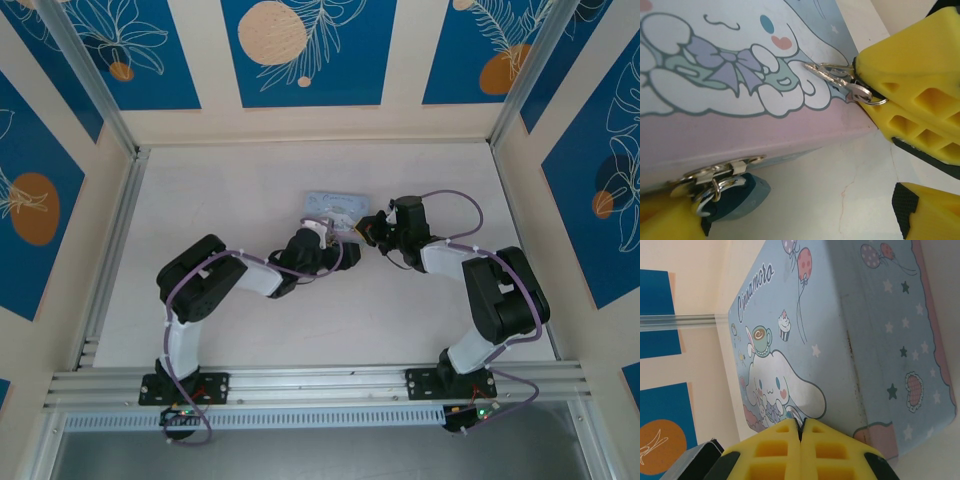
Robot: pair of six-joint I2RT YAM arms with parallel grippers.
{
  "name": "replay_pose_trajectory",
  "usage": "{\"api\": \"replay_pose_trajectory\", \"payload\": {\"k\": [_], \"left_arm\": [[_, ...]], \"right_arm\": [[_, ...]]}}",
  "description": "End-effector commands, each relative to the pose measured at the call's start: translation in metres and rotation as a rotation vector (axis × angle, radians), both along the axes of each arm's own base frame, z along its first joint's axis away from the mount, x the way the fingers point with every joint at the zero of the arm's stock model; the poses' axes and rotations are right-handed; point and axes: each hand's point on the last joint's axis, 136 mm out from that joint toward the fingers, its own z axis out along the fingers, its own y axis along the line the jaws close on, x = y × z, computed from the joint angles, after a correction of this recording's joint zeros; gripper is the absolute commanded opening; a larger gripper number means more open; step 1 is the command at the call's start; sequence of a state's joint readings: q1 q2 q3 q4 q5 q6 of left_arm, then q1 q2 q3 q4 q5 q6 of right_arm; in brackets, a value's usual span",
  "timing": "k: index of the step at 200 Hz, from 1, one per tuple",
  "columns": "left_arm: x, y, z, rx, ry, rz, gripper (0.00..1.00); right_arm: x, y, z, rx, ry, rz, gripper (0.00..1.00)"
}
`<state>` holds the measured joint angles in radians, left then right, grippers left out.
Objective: Unlock a padlock with a key
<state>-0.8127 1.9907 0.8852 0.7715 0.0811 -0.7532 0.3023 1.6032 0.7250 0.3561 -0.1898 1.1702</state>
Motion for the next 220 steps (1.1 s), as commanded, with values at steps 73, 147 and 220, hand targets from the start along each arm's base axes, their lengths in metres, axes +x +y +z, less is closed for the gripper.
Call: {"api": "replay_pose_trajectory", "payload": {"k": [73, 147, 220], "left_arm": [[-0.003, -0.003, 0.007, -0.083, 0.079, 0.045, 0.89], [0.001, 0.009, -0.025, -0.028, 0.138, 0.125, 0.72], [0.0, 0.018, -0.039, 0.018, 0.168, 0.161, 0.44]], "right_arm": [[0.001, -0.004, -0.008, -0.01, 0.022, -0.02, 0.0], [0.001, -0.005, -0.009, -0.011, 0.025, -0.024, 0.0], [0.002, -0.005, -0.011, -0.006, 0.031, -0.025, 0.0]]}}
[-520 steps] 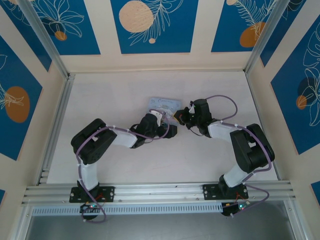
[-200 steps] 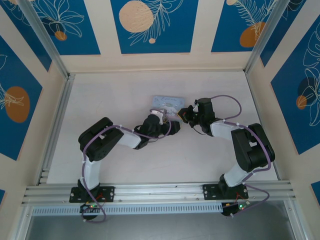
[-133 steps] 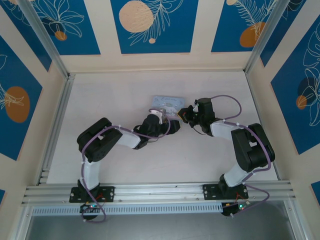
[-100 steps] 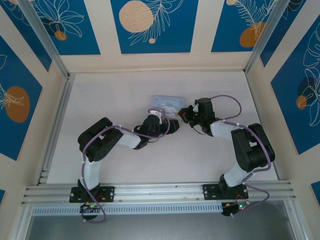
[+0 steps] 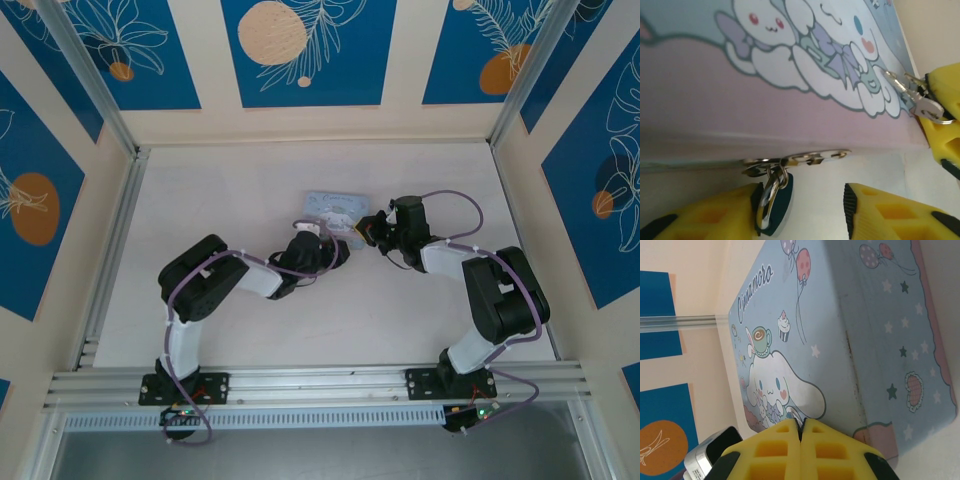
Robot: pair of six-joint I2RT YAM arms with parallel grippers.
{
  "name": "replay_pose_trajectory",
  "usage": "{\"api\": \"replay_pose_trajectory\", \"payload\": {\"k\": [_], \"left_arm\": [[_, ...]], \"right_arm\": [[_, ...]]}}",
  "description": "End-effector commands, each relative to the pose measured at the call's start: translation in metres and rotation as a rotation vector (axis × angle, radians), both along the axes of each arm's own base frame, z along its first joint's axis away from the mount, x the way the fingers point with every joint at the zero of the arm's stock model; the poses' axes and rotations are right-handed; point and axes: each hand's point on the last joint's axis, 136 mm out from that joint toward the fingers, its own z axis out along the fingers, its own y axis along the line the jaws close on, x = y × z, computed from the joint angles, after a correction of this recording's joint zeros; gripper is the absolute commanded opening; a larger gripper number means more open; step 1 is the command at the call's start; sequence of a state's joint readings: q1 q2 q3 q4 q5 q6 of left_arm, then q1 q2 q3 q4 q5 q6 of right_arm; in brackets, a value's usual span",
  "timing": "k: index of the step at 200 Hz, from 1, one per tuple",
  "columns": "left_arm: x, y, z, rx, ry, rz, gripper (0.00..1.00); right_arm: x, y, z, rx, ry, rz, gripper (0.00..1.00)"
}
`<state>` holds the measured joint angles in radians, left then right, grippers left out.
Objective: Unlock a padlock with a key
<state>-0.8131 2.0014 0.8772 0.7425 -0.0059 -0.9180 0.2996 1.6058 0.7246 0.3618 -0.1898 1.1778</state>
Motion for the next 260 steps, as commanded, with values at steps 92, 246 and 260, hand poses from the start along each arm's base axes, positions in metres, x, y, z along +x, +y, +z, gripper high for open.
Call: {"api": "replay_pose_trajectory", "payload": {"k": [92, 246, 260], "left_arm": [[-0.003, 0.005, -0.028, 0.066, 0.064, 0.026, 0.27], [0.001, 0.005, 0.012, -0.088, 0.193, 0.047, 0.0], [0.002, 0.004, 0.018, -0.114, 0.204, 0.045, 0.0]], "right_arm": [[0.001, -0.004, -0.011, -0.008, 0.027, -0.017, 0.0], [-0.054, -0.001, 0.006, 0.089, 0.034, 0.032, 0.0], [-0.059, -0.003, -0.002, 0.095, 0.053, 0.02, 0.0]]}}
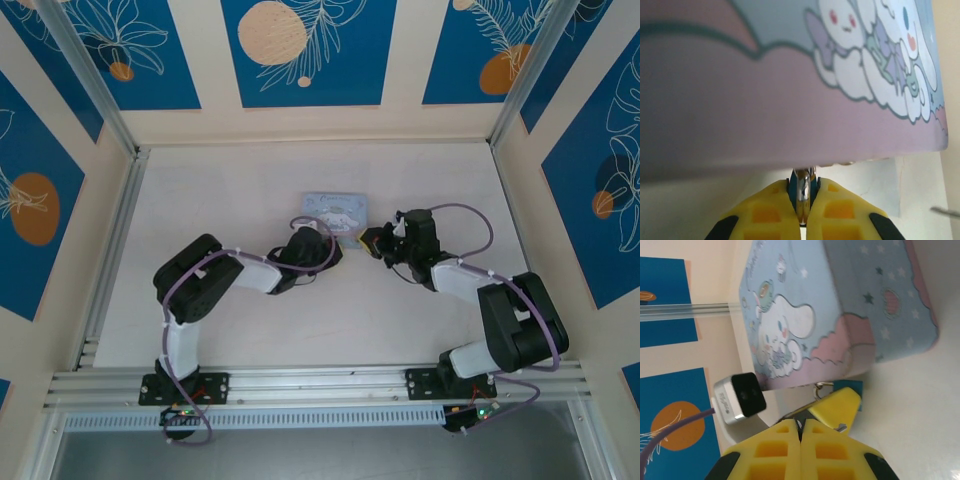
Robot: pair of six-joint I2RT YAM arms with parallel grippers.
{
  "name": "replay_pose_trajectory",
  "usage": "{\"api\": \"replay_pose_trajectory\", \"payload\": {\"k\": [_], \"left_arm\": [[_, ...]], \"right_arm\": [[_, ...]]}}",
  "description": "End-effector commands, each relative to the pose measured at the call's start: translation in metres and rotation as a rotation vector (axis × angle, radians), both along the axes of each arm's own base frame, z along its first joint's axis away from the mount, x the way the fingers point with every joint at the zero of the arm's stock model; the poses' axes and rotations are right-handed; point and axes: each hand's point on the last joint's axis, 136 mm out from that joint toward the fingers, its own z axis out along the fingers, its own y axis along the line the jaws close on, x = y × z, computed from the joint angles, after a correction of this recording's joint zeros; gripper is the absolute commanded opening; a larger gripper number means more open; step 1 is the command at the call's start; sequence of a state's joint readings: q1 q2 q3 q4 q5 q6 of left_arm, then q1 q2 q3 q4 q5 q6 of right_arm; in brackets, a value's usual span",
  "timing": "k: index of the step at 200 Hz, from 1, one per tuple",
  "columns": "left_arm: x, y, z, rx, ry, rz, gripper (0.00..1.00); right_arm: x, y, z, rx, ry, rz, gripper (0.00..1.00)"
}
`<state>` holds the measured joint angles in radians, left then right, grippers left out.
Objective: Unlock a padlock with a key
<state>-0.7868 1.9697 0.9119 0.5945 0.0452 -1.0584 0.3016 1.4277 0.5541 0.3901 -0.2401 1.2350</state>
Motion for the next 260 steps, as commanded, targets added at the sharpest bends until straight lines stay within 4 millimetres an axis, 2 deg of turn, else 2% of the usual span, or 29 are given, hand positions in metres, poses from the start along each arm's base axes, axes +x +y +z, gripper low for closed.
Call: {"api": "replay_pose_trajectory", "payload": {"k": [1, 37, 61, 135, 206, 232, 260], "left_arm": [[0.002, -0.003, 0.021, -0.074, 0.038, 0.001, 0.0], [0.001, -0.005, 0.038, -0.132, 0.051, 0.01, 0.0], [0.001, -0.005, 0.049, -0.17, 0.049, 0.024, 0.0], [0.006, 0.0, 0.06, -0.28, 0.067, 0.11, 0.0], [0.007, 0.009, 0.072, -0.374, 0.052, 0.18, 0.0], [0.005, 0.005, 0.079, -0.399, 0.058, 0.158, 0.0], [-0.001, -0.01, 0.086, -0.418, 0.092, 0.071, 0.0]], "right_arm": [[-0.014, 0.002, -0.012, 0.025, 0.044, 0.005, 0.0], [-0.023, 0.002, -0.025, 0.075, 0.087, -0.02, 0.0], [-0.027, 0.002, -0.026, 0.098, 0.093, -0.045, 0.0], [-0.034, 0.006, -0.025, 0.112, 0.129, -0.154, 0.0], [-0.028, 0.008, -0.025, 0.112, 0.137, -0.183, 0.0], [-0.028, 0.01, -0.024, 0.118, 0.132, -0.17, 0.0], [-0.029, 0.011, -0.022, 0.125, 0.122, -0.15, 0.0]]}}
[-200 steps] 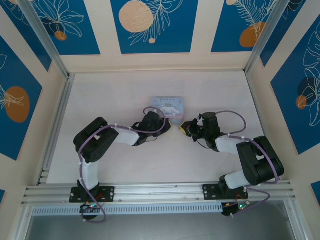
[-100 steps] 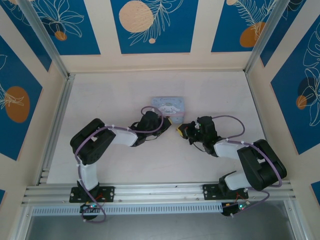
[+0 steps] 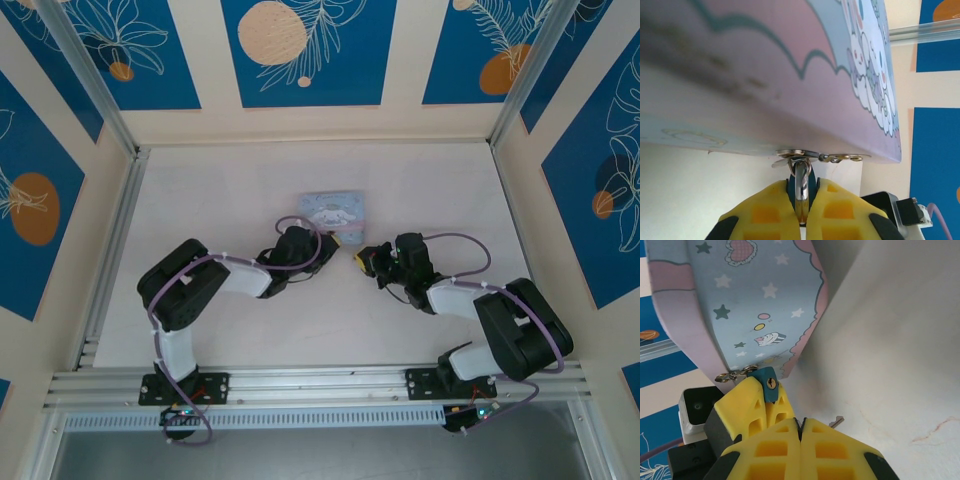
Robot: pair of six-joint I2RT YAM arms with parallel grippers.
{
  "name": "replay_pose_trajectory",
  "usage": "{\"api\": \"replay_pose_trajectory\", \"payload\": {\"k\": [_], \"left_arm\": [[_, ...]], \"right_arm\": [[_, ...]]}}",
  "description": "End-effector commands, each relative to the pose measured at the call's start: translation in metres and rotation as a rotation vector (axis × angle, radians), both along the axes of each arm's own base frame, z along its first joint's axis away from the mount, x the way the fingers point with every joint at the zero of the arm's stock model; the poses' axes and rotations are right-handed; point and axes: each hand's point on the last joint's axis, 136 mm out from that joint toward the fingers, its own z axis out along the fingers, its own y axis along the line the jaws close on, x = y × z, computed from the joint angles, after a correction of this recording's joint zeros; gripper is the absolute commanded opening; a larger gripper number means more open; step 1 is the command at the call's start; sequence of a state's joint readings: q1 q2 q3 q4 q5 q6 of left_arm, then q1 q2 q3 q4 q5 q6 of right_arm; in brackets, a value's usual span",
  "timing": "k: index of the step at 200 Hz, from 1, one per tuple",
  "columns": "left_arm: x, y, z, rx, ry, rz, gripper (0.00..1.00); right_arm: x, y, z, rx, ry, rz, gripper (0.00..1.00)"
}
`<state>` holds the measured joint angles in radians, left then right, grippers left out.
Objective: Unlock a padlock with a key
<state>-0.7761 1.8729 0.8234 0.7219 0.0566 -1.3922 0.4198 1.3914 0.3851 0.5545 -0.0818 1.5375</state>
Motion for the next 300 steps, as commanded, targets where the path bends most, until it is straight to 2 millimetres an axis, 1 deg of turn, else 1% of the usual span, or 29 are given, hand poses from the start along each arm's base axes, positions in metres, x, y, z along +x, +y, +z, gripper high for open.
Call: {"api": "replay_pose_trajectory", "payload": {"k": [1, 23, 67, 109, 191, 251, 300], "left_arm": [[0.001, -0.018, 0.046, -0.123, -0.055, -0.072, 0.0], [-0.004, -0.026, 0.051, -0.137, -0.054, -0.127, 0.0], [-0.007, -0.031, 0.062, -0.179, -0.069, -0.177, 0.0], [-0.007, -0.034, 0.067, -0.202, -0.057, -0.186, 0.0], [-0.004, -0.032, 0.067, -0.216, -0.034, -0.155, 0.0], [-0.003, -0.031, 0.066, -0.213, -0.03, -0.147, 0.0], [-0.003, -0.032, 0.068, -0.216, -0.032, -0.145, 0.0]], "right_arm": [[0.002, 0.002, 0.005, 0.013, -0.018, 0.009, 0.0], [-0.001, -0.001, 0.005, 0.017, -0.022, 0.007, 0.0], [-0.006, -0.013, 0.008, 0.015, -0.027, -0.016, 0.0], [-0.007, -0.023, 0.018, 0.009, -0.048, -0.038, 0.0], [0.001, -0.021, 0.027, 0.014, -0.066, -0.044, 0.0], [0.006, -0.018, 0.026, 0.009, -0.058, -0.076, 0.0], [0.012, -0.013, 0.03, 0.005, -0.063, -0.086, 0.0]]}}
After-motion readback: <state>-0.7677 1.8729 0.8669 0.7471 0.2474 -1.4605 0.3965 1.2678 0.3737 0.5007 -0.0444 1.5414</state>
